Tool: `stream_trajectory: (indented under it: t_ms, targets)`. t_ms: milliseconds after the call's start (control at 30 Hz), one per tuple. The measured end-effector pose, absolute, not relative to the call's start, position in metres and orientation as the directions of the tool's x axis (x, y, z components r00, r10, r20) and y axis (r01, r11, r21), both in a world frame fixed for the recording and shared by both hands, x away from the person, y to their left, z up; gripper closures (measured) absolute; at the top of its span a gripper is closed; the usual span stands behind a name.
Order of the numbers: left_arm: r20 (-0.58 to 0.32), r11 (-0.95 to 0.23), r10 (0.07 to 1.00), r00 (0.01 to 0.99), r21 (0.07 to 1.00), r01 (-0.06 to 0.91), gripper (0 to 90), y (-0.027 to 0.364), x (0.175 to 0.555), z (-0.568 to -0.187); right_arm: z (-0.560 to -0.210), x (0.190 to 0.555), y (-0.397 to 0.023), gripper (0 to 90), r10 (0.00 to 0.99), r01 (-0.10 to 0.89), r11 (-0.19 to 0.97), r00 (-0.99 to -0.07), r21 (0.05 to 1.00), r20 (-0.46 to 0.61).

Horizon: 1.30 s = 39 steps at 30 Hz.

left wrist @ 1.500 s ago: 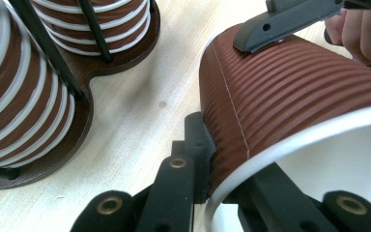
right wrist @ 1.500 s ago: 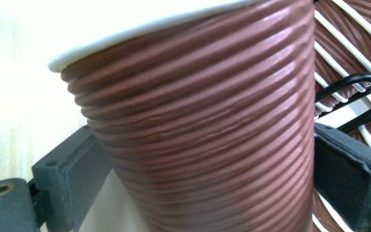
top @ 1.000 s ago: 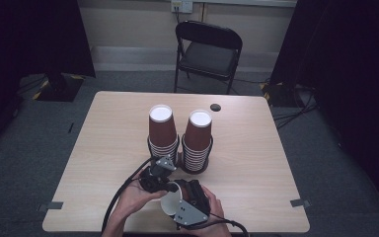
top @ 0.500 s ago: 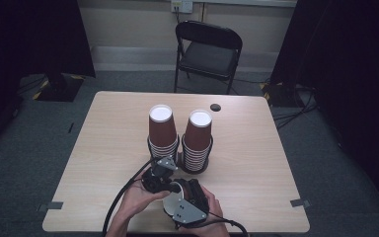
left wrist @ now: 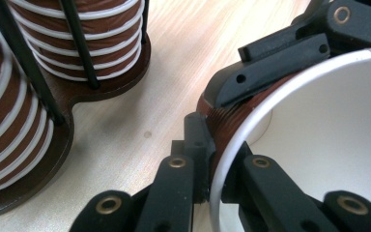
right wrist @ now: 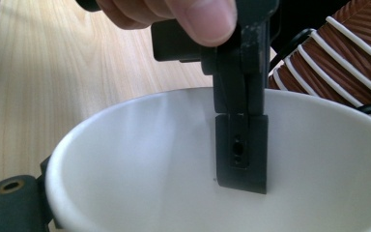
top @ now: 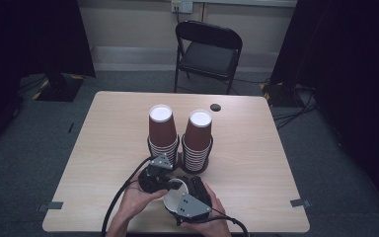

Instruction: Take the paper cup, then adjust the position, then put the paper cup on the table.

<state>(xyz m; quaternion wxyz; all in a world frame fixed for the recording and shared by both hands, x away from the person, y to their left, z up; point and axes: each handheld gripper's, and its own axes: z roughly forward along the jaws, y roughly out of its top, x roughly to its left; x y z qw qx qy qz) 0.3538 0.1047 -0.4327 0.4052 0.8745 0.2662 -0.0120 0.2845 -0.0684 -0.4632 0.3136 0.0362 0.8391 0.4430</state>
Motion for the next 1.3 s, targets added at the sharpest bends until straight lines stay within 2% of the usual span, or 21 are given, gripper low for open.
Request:
stream_trajectory:
  t_ms: [333, 567, 667, 733, 1067, 1300]
  targets:
    - [-0.218, -0.485, 0.478, 0.851, 0.742, 0.463, 85.5, 0.108, 0.349, -0.431, -0.461, 0.284, -0.070, 9.3, 0.375, -0.208, 0.592, -0.784, 0.779, -0.494]
    - [-0.160, -0.405, 0.517, 0.841, 0.820, 0.405, 68.4, 0.116, 0.343, -0.434, -0.458, 0.286, -0.074, 10.0, 0.414, -0.186, 0.551, -0.785, 0.814, -0.460]
    - [-0.165, -0.363, 0.525, 0.835, 0.844, 0.395, 64.0, 0.121, 0.340, -0.435, -0.458, 0.287, -0.078, 10.1, 0.434, -0.164, 0.530, -0.790, 0.832, -0.433]
    - [-0.199, -0.316, 0.519, 0.831, 0.859, 0.403, 62.5, 0.123, 0.340, -0.436, -0.458, 0.287, -0.080, 10.0, 0.449, -0.152, 0.526, -0.786, 0.837, -0.425]
    - [-0.205, -0.242, 0.544, 0.814, 0.890, 0.386, 54.7, 0.127, 0.335, -0.437, -0.460, 0.291, -0.093, 10.1, 0.493, -0.098, 0.503, -0.784, 0.859, -0.378]
    - [-0.160, -0.218, 0.539, 0.827, 0.922, 0.320, 50.2, 0.131, 0.326, -0.433, -0.464, 0.296, -0.104, 10.2, 0.543, -0.045, 0.459, -0.776, 0.887, -0.321]
